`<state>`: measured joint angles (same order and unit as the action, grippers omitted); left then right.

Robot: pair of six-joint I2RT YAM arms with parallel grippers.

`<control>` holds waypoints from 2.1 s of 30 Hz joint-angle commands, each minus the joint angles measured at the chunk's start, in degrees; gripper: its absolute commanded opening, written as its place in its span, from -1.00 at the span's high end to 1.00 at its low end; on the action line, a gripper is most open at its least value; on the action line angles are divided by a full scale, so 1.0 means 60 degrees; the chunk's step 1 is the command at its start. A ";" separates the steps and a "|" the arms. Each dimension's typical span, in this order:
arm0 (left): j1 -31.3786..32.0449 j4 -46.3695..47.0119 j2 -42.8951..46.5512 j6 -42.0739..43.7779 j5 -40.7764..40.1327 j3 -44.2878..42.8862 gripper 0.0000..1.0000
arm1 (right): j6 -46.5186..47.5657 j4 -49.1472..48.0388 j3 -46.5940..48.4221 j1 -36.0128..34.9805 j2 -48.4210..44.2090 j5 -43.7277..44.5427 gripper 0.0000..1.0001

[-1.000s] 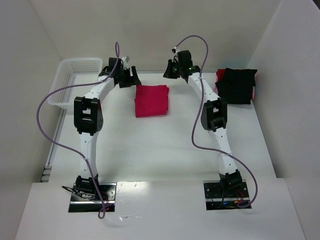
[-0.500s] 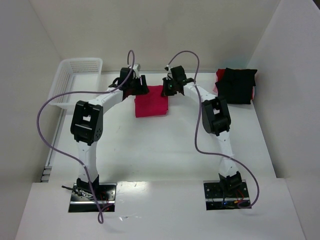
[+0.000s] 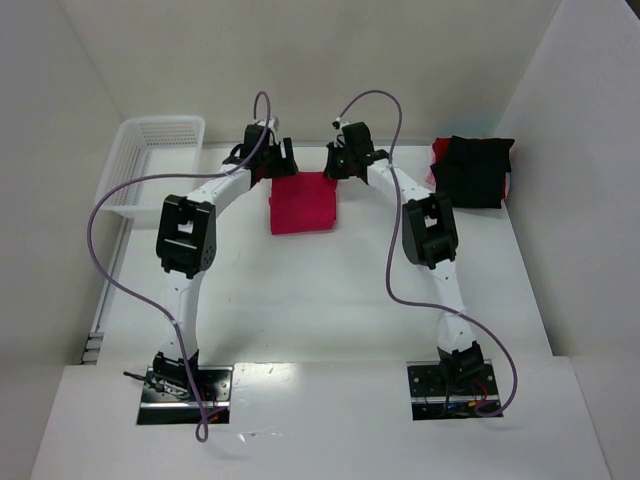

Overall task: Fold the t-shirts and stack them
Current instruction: Smooth out wrinkles on the folded tshirt

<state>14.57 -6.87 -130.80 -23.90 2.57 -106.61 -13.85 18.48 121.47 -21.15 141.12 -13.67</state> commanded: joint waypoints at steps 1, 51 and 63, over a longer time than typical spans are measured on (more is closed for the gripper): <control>-0.0143 -0.0011 -0.0186 0.0364 -0.0120 -0.0556 -0.65 | 0.0037 -0.0458 0.0512 0.0185 0.0196 0.0345 0.90; -0.0290 0.0223 0.2435 0.0995 0.3541 0.2813 -0.90 | -0.0417 -0.0665 -0.0312 -0.0064 -0.0450 -0.0490 0.93; 0.0311 -0.1052 0.1879 0.1521 0.2736 0.2709 -0.93 | -0.0241 0.0494 0.2460 0.0110 0.1514 0.0008 0.93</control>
<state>15.77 -11.73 -118.74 -17.69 20.34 -89.67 -16.19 19.33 132.90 -21.10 148.44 -15.03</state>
